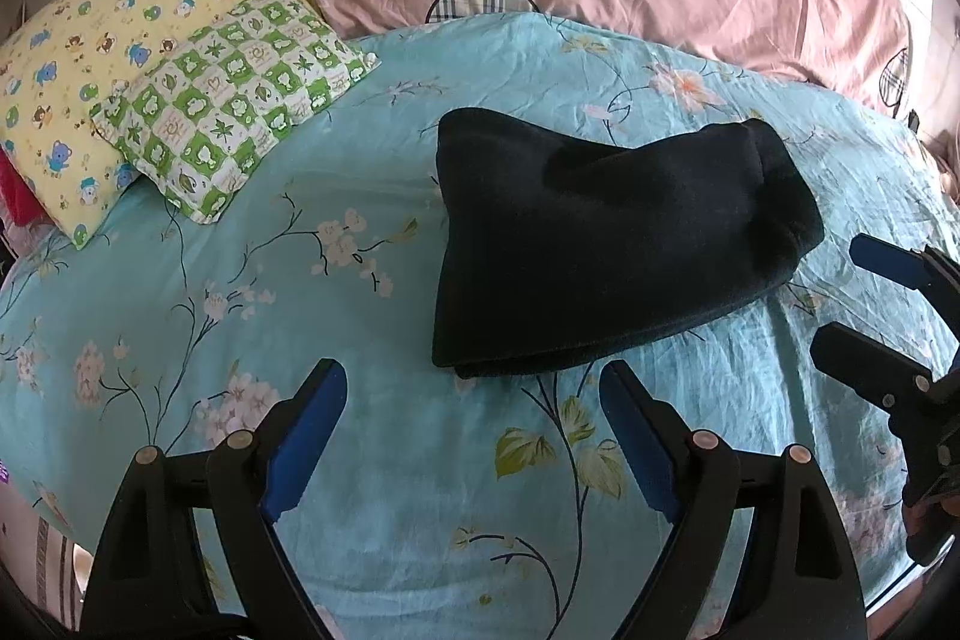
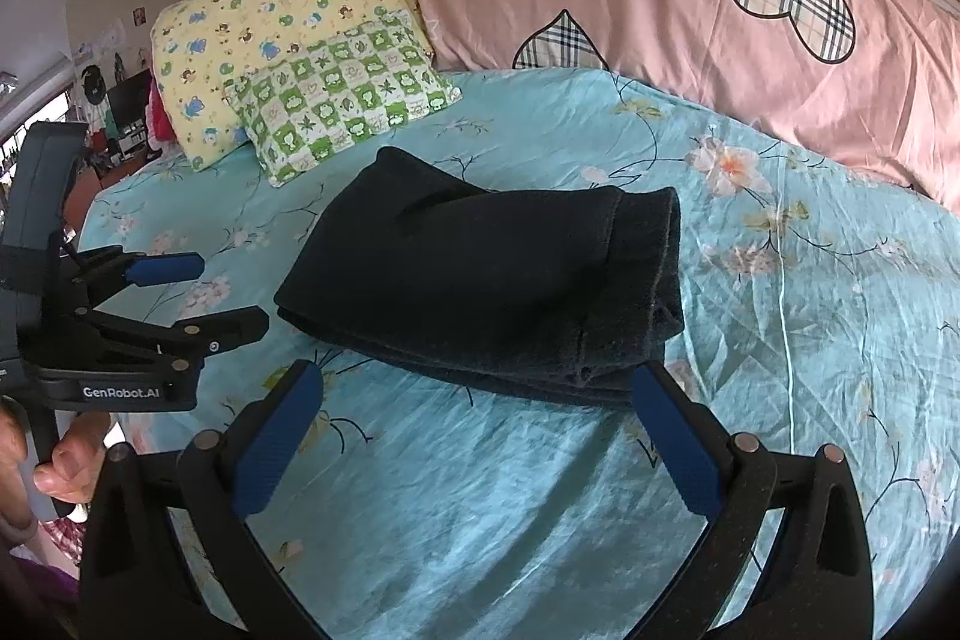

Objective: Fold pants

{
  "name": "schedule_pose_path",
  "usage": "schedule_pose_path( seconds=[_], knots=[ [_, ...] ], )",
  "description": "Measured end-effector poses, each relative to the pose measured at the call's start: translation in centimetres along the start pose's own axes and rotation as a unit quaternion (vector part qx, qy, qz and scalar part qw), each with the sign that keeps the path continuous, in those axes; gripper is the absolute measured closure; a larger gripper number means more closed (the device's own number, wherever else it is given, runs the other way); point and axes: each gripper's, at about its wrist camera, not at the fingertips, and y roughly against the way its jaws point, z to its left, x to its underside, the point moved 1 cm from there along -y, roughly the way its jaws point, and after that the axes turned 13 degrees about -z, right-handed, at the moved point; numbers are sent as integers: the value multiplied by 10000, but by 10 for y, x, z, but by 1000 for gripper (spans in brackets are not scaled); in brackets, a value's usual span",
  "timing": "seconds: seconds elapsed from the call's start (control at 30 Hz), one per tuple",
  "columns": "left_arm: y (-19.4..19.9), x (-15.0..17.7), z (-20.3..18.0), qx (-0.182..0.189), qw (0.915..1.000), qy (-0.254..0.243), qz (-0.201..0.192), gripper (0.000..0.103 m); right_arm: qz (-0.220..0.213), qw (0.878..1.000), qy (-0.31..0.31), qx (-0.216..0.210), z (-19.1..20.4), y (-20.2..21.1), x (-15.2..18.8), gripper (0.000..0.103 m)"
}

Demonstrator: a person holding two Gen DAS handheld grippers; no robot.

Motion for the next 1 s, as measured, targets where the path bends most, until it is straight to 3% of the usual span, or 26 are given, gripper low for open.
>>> schedule_pose_path(
  seconds=[1.0],
  knots=[
    [-13, 2, 1, 145, 9999, 52, 35, 16, 139, 9998, -129, -35, -4, -16, 8, 1]
  ],
)
